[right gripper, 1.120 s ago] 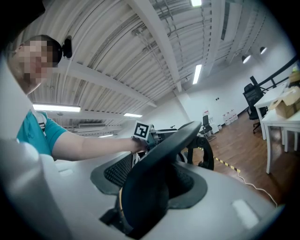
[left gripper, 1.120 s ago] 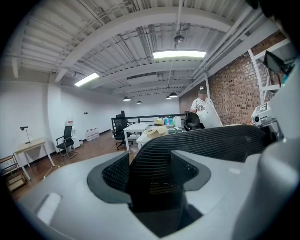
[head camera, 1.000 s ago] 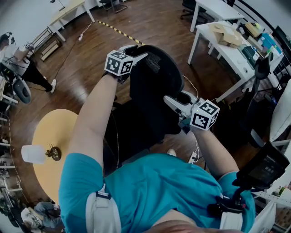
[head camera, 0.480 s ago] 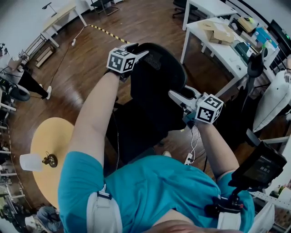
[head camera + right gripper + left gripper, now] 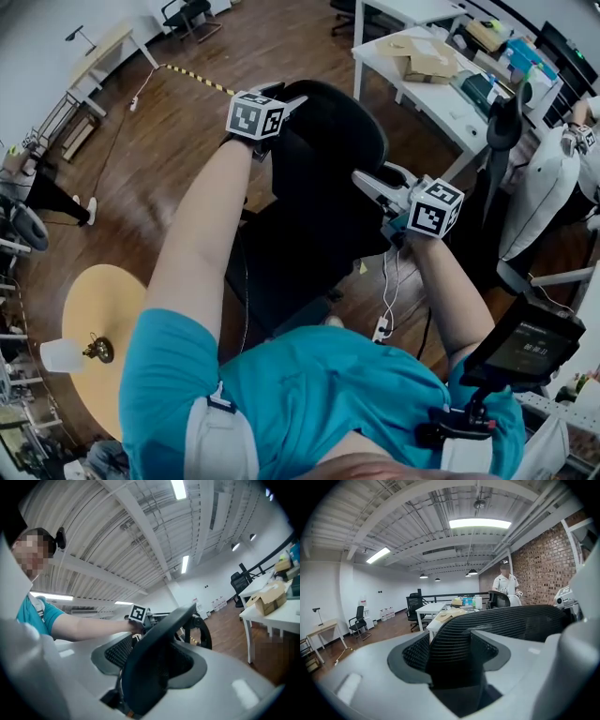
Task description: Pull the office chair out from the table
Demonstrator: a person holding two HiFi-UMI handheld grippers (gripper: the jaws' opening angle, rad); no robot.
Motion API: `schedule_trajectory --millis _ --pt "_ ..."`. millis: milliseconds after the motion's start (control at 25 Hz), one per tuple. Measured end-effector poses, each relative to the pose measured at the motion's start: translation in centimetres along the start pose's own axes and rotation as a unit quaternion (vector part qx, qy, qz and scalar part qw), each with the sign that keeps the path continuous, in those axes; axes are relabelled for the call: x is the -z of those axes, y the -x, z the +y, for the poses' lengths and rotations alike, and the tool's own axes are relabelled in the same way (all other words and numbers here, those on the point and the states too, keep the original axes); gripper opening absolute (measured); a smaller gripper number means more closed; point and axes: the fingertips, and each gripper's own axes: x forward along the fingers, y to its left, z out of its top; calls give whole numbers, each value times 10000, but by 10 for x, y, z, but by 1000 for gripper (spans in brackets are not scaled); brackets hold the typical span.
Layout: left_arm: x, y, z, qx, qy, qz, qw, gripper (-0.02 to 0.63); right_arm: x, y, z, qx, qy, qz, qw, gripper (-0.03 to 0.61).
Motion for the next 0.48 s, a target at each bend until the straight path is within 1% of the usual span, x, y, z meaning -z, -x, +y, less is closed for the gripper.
schedule_trajectory --millis 200,280,320,400,480 --pt "-23 -39 -7 -122 66 -10 9999 253 -20 20 -44 219 58 26 9997 204" --pt "-31 -51 -11 -219 44 -76 9997 248 -29 30 -61 384 4 -38 9993 193" --pt "-33 -56 -14 -269 4 -83 9996 247 -33 35 -70 488 -27 -86 9988 188" --pt "-32 -69 -23 -315 -79 0 9995 216 -42 44 -88 643 -26 -202 9977 178" --pt "-28 -83 -36 -264 -130 65 9995 206 -47 52 -108 804 -11 -239 9965 173"
